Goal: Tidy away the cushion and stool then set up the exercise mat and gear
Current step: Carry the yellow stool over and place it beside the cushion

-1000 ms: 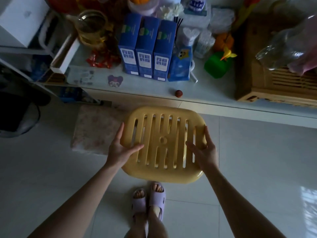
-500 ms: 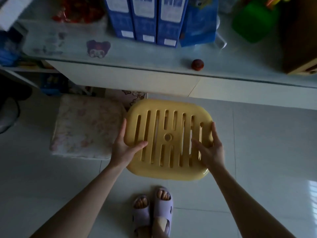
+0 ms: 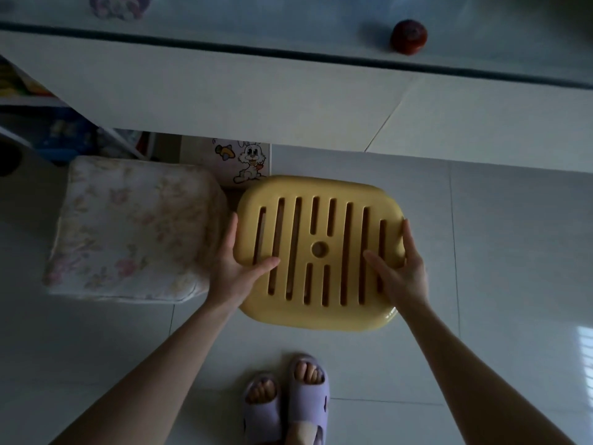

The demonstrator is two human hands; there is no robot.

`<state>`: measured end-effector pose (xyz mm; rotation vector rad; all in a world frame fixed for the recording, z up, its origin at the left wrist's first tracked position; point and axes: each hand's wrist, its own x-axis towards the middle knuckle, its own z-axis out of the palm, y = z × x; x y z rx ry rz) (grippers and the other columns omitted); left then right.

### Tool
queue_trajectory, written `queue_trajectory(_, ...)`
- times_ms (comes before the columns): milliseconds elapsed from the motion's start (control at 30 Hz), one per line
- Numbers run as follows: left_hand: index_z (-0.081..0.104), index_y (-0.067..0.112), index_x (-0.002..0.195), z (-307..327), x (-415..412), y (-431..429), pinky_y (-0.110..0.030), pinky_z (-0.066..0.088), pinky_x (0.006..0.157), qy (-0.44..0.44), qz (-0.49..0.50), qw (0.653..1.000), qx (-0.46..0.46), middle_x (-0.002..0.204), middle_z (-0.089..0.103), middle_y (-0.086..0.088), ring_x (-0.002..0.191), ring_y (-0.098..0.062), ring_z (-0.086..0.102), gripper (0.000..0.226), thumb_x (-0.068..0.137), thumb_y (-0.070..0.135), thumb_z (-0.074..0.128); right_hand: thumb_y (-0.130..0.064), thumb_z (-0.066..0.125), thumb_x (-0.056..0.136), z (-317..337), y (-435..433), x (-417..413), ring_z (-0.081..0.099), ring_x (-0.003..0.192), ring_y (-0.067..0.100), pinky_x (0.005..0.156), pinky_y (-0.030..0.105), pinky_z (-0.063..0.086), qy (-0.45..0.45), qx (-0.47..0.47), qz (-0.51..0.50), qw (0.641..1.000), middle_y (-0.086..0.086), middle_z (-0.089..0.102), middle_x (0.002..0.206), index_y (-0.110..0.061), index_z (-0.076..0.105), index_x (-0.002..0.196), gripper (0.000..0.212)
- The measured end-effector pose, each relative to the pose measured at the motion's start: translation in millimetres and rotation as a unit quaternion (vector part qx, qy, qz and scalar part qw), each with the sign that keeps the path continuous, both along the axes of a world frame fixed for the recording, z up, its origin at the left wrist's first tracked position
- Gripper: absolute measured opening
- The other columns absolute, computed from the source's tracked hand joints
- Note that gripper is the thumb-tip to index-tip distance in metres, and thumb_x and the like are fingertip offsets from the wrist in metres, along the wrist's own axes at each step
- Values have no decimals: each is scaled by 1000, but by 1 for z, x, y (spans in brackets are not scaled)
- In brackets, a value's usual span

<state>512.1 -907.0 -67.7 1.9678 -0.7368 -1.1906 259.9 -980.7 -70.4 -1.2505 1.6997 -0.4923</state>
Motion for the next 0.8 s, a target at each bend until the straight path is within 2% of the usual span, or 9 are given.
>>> queue_trajectory(67,14,33,149,-8,0,-1,-48,24,114,-13,0,1000,3,154,27,1,141,-20,24,109,66,25,83,-29,72,81,-6,-2,1,47,117,16,88,31,41,1,-1,0,1000,3,46,143,-35,13,150,91)
queue_trajectory(167,13,31,149,-14,-1,-3,-47,19,116,-30,0,1000,4,156,22,0,143,-19,18,107,67,26,82,-30,73,80,-11,-5,1,47,125,25,89,32,41,3,-1,-1,1000,4,46,143,-35,14,150,91)
queue_trajectory(333,15,35,148,-23,3,-7,-51,24,114,-38,2,999,9,155,24,1,143,-21,21,108,64,33,83,-30,72,80,-14,-9,5,47,121,20,88,31,40,5,0,-1,1000,4,46,142,-33,15,150,90)
queue_trajectory(433,16,36,148,-24,7,-9,-50,25,114,-42,0,999,12,154,26,1,142,-21,23,108,63,35,83,-31,73,80,-15,-11,8,48,122,24,89,31,40,12,-2,-4,1000,4,48,141,-34,16,150,90)
queue_trajectory(567,15,41,146,-23,13,-11,-53,28,112,-36,-6,999,14,153,29,2,141,-22,26,112,55,48,80,-31,73,80,-13,-12,13,49,123,24,97,38,42,10,-1,-8,1000,3,48,141,-34,16,150,90)
queue_trajectory(700,15,38,148,-23,15,-13,-52,26,113,-38,-7,999,13,153,29,1,141,-22,26,108,64,35,82,-30,72,81,-12,-12,15,48,124,25,96,37,41,12,3,-8,1000,4,48,142,-33,17,150,89)
queue_trajectory(800,14,36,148,-23,15,-12,-52,25,113,-50,-9,999,16,154,27,0,142,-23,24,109,62,38,82,-31,72,81,-12,-12,16,49,123,24,95,37,42,16,11,-12,1000,3,49,140,-35,16,150,89)
